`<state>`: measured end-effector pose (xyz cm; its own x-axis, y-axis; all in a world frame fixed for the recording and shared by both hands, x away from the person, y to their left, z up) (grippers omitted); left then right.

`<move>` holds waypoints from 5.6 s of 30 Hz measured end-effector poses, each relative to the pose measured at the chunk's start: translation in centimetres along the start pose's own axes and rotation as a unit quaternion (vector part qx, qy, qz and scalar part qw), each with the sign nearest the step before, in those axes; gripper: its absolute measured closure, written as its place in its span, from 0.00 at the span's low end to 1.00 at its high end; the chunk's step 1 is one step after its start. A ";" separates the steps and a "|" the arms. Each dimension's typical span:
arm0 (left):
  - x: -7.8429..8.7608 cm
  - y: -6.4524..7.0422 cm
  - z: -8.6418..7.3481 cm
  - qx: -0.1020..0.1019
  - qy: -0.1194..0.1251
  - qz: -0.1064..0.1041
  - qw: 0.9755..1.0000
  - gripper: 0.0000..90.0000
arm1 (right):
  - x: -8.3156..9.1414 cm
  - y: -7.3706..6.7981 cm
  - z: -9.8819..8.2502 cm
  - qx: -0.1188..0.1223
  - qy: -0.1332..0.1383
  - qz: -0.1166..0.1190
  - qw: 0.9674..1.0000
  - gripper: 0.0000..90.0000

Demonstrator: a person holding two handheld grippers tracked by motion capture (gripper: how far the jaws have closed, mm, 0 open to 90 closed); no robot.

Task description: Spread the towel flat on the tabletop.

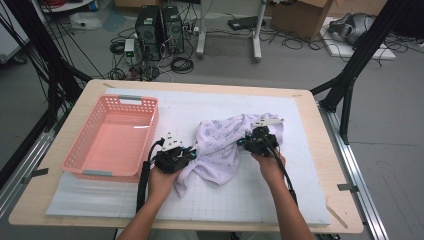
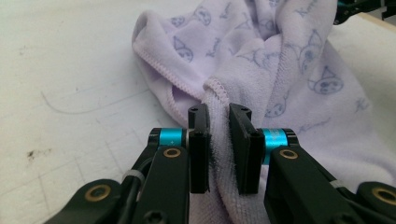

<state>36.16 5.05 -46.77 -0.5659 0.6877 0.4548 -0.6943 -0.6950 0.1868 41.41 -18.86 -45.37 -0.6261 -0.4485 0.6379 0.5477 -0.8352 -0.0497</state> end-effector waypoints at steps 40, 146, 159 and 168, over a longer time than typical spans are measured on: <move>3.0 1.4 -2.3 0.009 -0.008 -0.064 0.998 0.92 | 0.6 -7.4 -5.5 0.086 -0.019 0.063 0.994 0.99; 0.4 1.7 2.4 -0.012 -0.021 -0.016 1.000 0.95 | 11.1 7.0 -9.1 -0.068 0.024 -0.053 0.996 0.64; 0.7 -0.5 0.4 0.004 -0.042 0.017 0.999 0.94 | 5.6 3.0 -7.8 -0.049 -0.030 0.035 0.998 0.61; 0.6 -0.4 0.5 0.008 -0.035 0.002 0.999 0.94 | 4.6 1.1 -7.6 0.036 -0.061 0.003 0.997 1.00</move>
<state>36.27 5.66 -46.14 -0.5365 0.6689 0.5146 -0.6841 -0.7017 0.1989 34.92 -24.29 -48.35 -0.5521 -0.4075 0.7274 0.5923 -0.8057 -0.0018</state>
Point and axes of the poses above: each handheld gripper's, and its own axes: x roughly backward along the jaws, z roughly out of its top, y roughly to its right, the point moved 6 cm from there along -x, roughly forward along the jaws, and after that the axes turned 6 degrees about -z, right-handed, at the moved point
